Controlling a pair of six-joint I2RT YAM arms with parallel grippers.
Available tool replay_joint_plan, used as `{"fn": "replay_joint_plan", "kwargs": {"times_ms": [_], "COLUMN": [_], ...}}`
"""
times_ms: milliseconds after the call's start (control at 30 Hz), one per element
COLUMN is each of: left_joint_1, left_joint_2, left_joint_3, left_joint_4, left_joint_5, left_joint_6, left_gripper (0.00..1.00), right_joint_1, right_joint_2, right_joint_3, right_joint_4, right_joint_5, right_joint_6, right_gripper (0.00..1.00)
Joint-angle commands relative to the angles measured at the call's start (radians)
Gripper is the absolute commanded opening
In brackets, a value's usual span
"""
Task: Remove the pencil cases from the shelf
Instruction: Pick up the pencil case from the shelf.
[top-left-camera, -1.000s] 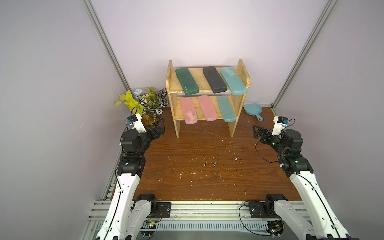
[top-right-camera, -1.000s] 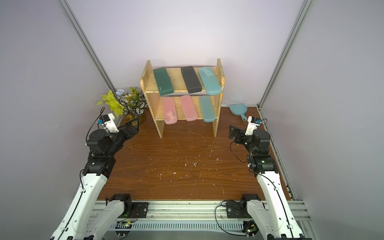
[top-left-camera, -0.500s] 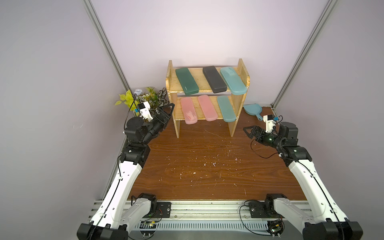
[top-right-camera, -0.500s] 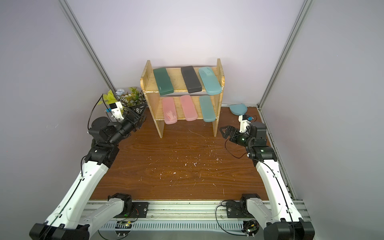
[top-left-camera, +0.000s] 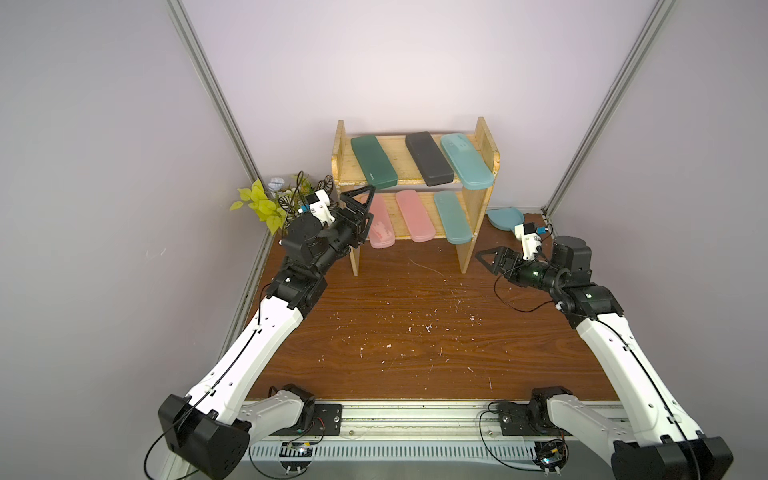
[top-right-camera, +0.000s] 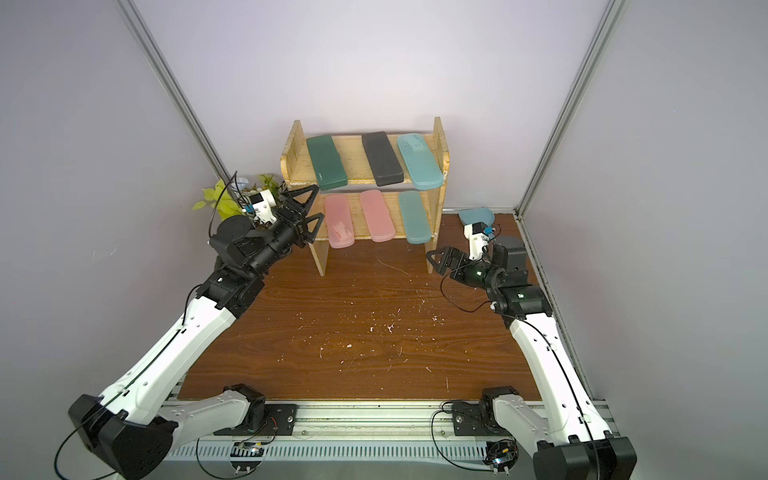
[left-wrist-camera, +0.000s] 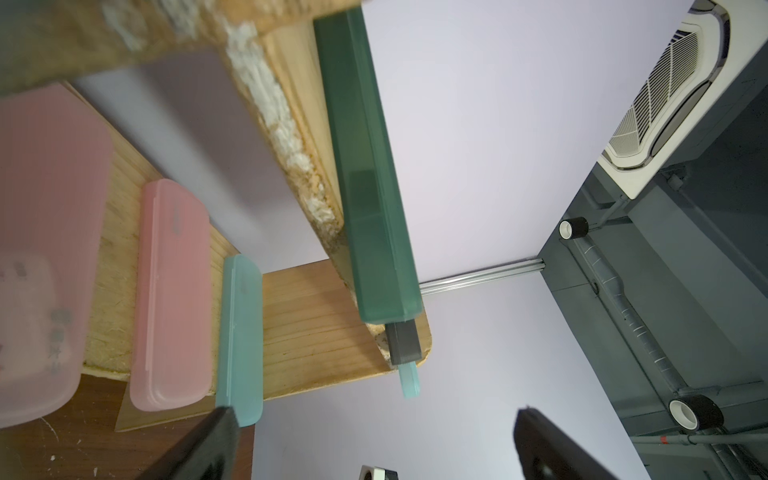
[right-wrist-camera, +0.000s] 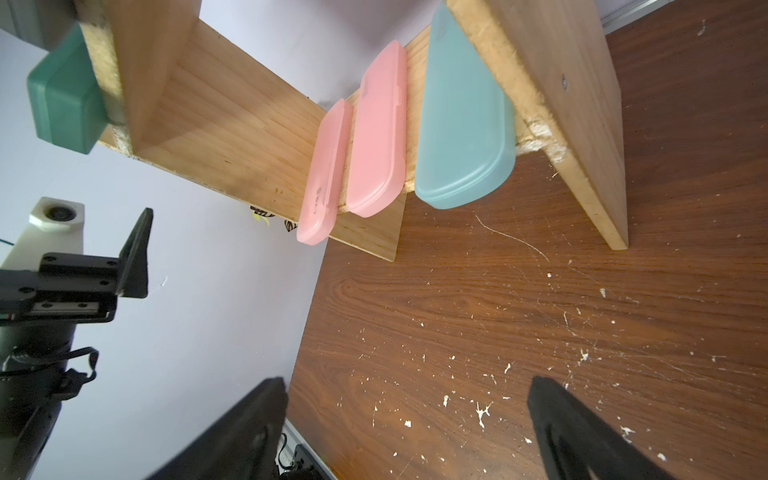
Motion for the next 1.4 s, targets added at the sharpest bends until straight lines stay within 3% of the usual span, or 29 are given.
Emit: {"fn": "replay_joint_plan", "kwargs": {"times_ms": [0, 367, 733, 1067, 1367], "left_joint_1": [-0.015, -0.016, -0.017, -0.017, -0.017], "left_joint_2": [0.021, 0.090, 0.139, 0.145, 0.180], "left_joint_3": [0.043, 0.113, 0.154, 0.164, 0.205], "left_joint_4": [0.037, 0.074, 0.093, 0.076, 0.054], "left_joint_5": [-0.073, -0.120, -0.110, -0.120, -0.110], "left_joint_6": [-0.009, -0.022, -0.036, -0.030, -0.013], "left_gripper": [0.95, 0.86, 0.63, 0.51, 0.49], "right_joint_1": [0.019, 0.043, 0.046, 0.047, 0.046], "right_joint_2": [0.010, 0.003, -0.004, -0.024, -0.041], "right_joint_3": [0.057, 0.034, 0.019, -0.007, -0.011], "right_joint_4": [0.036, 0.078, 0.110, 0.125, 0.118], "right_joint_5": [-0.017, 0.013, 0.020, 0.015, 0.018], "right_joint_6": [0.019, 0.045, 0.064, 0.078, 0.079], "right_gripper": [0.96, 0.92, 0.87, 0.85, 0.84]}}
